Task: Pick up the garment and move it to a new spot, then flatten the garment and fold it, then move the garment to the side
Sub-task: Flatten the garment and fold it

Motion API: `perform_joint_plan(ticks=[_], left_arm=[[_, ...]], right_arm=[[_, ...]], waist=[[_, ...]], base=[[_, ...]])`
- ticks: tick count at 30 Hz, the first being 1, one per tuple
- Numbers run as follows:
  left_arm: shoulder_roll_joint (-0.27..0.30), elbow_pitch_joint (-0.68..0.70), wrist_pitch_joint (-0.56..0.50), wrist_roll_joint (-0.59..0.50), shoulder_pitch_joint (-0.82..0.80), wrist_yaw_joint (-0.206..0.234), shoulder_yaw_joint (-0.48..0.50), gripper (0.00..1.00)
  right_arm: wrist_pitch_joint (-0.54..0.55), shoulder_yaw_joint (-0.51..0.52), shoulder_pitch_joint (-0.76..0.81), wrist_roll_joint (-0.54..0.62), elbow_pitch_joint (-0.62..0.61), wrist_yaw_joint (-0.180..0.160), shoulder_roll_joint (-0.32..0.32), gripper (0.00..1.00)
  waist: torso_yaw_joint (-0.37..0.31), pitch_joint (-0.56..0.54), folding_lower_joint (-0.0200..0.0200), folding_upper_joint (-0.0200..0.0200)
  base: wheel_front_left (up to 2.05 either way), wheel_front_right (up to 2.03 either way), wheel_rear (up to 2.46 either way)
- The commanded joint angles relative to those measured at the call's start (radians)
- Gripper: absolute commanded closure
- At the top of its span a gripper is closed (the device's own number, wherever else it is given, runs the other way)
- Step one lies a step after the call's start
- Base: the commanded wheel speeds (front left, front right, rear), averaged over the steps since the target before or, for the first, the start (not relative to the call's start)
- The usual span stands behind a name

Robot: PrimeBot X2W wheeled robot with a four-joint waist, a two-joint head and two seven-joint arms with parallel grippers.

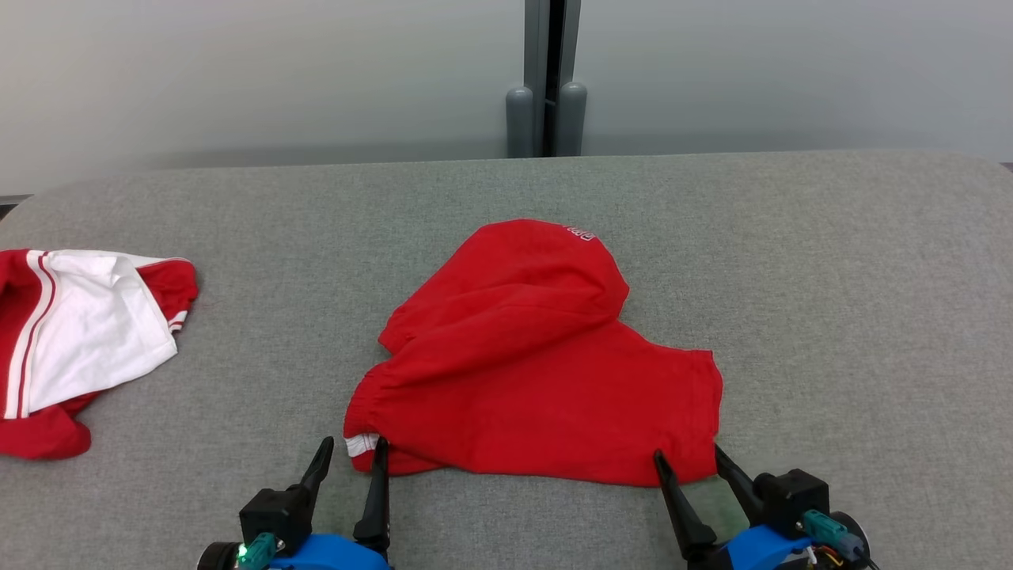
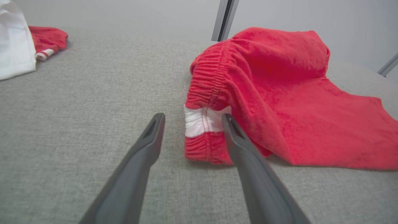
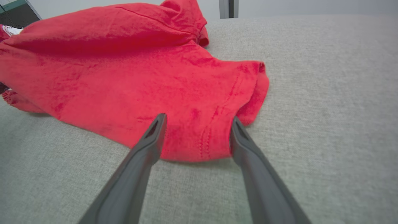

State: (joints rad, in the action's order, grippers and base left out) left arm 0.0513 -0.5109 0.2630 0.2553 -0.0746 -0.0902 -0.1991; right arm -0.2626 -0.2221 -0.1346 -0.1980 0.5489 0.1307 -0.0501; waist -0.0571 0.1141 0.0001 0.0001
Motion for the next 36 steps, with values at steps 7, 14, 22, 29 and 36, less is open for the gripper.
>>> perform_joint_plan(ticks=[7,14,22,29,36], left_arm=[[-0.001,-0.003,0.003,-0.005,-0.009,0.0,-0.002,0.0],[-0.001,-0.002,0.003,-0.008,-0.015,-0.005,-0.011,0.0],[-0.001,0.0,0.003,-0.003,-0.052,-0.009,-0.042,0.0],[0.0,0.014,0.003,0.013,-0.102,-0.007,-0.069,0.0],[0.0,0.031,0.003,0.026,-0.14,0.001,-0.081,0.0]], right_arm=[[-0.003,-0.017,-0.05,-0.013,0.012,0.0,-0.002,1.0],[-0.003,0.049,-0.129,-0.037,0.002,0.0,-0.012,1.0],[-0.003,0.125,-0.327,-0.025,0.084,0.0,-0.047,1.0],[-0.003,0.229,-0.492,0.035,0.228,0.0,-0.085,1.0],[-0.003,0.312,-0.53,0.136,0.313,0.0,-0.088,0.68]], waist=[[0.011,0.01,-0.0001,-0.0001],[0.031,0.031,-0.0001,-0.0001],[0.081,0.093,-0.0001,-0.0001],[0.142,0.174,-0.0001,-0.0001],[0.154,0.207,-0.0001,-0.0001]], base=[[0.0,0.0,0.0],[0.0,0.0,0.0],[0.0,0.0,0.0],[0.0,0.0,0.0],[0.0,0.0,0.0]])
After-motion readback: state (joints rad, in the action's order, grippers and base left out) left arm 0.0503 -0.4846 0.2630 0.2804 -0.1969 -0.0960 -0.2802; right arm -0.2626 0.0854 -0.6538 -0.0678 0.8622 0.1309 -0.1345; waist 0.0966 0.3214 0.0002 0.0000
